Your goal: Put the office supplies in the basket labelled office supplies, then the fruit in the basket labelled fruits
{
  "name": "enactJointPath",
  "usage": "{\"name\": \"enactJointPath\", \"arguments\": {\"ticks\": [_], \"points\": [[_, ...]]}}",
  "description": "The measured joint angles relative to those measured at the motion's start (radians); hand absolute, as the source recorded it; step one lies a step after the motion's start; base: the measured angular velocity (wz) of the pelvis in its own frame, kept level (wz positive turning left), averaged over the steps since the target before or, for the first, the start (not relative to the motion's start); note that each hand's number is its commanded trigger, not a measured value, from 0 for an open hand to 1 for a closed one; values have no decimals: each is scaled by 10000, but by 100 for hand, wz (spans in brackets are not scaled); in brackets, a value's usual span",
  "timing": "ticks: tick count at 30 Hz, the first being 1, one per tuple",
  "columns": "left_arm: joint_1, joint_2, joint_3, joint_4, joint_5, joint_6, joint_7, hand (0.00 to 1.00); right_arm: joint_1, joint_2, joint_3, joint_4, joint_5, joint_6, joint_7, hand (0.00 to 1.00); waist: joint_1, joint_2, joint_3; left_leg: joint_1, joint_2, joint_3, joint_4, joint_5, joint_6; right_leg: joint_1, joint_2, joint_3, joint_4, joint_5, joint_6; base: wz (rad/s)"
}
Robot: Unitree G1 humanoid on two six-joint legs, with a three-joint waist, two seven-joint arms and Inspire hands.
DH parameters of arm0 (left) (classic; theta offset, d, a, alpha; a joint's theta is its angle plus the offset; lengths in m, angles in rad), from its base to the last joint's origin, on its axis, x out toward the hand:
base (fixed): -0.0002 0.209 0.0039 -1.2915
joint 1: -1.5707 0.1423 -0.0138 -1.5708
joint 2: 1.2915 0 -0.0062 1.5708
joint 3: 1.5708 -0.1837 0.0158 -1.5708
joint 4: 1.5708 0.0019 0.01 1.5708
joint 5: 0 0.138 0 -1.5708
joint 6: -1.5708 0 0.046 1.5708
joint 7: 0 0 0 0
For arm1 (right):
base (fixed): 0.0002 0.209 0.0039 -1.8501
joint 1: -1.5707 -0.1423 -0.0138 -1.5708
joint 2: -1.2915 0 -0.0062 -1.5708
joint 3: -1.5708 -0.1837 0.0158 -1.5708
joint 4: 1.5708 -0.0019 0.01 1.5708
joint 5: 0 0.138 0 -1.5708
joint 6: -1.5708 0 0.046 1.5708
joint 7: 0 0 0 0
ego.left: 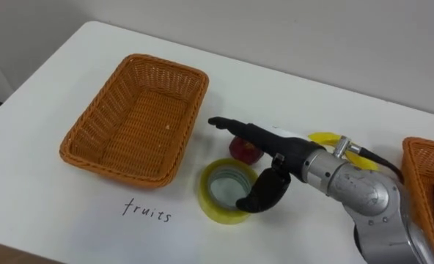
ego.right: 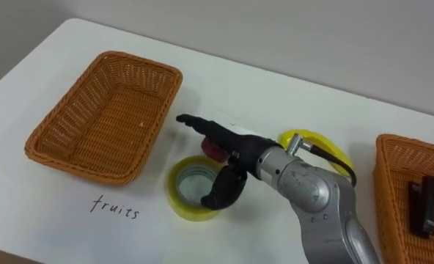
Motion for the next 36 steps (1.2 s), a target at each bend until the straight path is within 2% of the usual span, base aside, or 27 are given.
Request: {"name": "enactJointPath", "arguments": {"ticks": [21,36], "points": [[3,7,126,-74,0,13,261,0,-14,0,59,34,-193,-6,189,0,106,23,18,78,1,80,-31,-1,1,4,14,111,22,0,0,-1],[-6,179,115,-63,5,18,495,0,-63,-11,176,133,-247,-5,116,0,225,-87,75,99,5,103,-97,-5,3,-35,15,110,146,0,0,0]]}}
